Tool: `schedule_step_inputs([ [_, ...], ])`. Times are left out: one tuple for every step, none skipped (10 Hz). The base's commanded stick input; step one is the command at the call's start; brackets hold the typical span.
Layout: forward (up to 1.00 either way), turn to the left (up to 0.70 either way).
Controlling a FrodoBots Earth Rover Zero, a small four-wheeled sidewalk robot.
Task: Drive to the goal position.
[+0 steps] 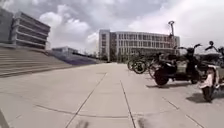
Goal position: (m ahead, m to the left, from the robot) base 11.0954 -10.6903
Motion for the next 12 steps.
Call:
schedule_step_inputs([
  [0.70, 0.00],
  [0.70, 0.00],
  [0.70, 0.00],
  [0.70, 0.04],
  [0.70, 0.07],
  [0.70, 0.07],
  [0.70, 0.02],
  [0.70, 0.00],
  [0.70, 0.00],
  [0.70, 0.00],
  [0.70, 0.00],
  [0.70, 0.00],
])
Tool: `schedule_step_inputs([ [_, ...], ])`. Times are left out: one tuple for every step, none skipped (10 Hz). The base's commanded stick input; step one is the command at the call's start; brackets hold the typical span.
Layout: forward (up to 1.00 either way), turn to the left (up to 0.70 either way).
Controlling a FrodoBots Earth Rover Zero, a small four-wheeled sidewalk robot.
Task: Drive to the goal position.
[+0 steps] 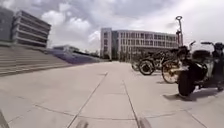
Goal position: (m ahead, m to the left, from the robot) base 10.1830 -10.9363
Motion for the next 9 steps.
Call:
schedule_step_inputs([
  [0.70, 0.00],
  [0.70, 0.00],
  [0.70, 0.00],
  [0.70, 0.00],
  [0.70, 0.00],
  [0.70, 0.00],
  [0.70, 0.00],
  [0.70, 0.00],
  [0.70, 0.00],
])
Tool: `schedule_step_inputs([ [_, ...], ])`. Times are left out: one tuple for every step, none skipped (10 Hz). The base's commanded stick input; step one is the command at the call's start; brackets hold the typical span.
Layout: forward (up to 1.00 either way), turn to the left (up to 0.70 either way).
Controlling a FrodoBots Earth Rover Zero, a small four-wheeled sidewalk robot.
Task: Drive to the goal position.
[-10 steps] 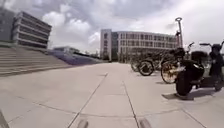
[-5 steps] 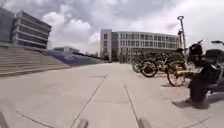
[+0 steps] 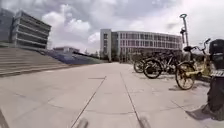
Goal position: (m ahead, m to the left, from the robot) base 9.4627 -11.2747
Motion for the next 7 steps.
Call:
schedule_step_inputs([
  [0.70, 0.00],
  [0.70, 0.00],
  [0.70, 0.00],
  [0.70, 0.00],
  [0.70, 0.00],
  [0.70, 0.00],
  [0.70, 0.00],
])
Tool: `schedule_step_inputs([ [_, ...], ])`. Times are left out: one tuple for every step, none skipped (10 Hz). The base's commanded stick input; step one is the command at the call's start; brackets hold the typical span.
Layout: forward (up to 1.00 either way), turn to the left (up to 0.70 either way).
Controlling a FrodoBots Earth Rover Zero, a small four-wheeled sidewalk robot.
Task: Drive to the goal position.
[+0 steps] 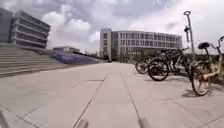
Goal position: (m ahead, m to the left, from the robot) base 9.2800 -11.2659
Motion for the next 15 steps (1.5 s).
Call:
schedule_step_inputs([
  [0.70, 0.00],
  [0.70, 0.00],
  [0.70, 0.00],
  [0.70, 0.00],
  [0.70, 0.00],
  [0.70, 0.00],
  [0.70, 0.00],
  [0.70, 0.00],
  [0.70, 0.00],
  [0.70, 0.00],
  [0.70, 0.00],
  [0.70, 0.00],
  [0.70, 0.00],
  [0.70, 0.00],
  [0.70, 0.00],
])
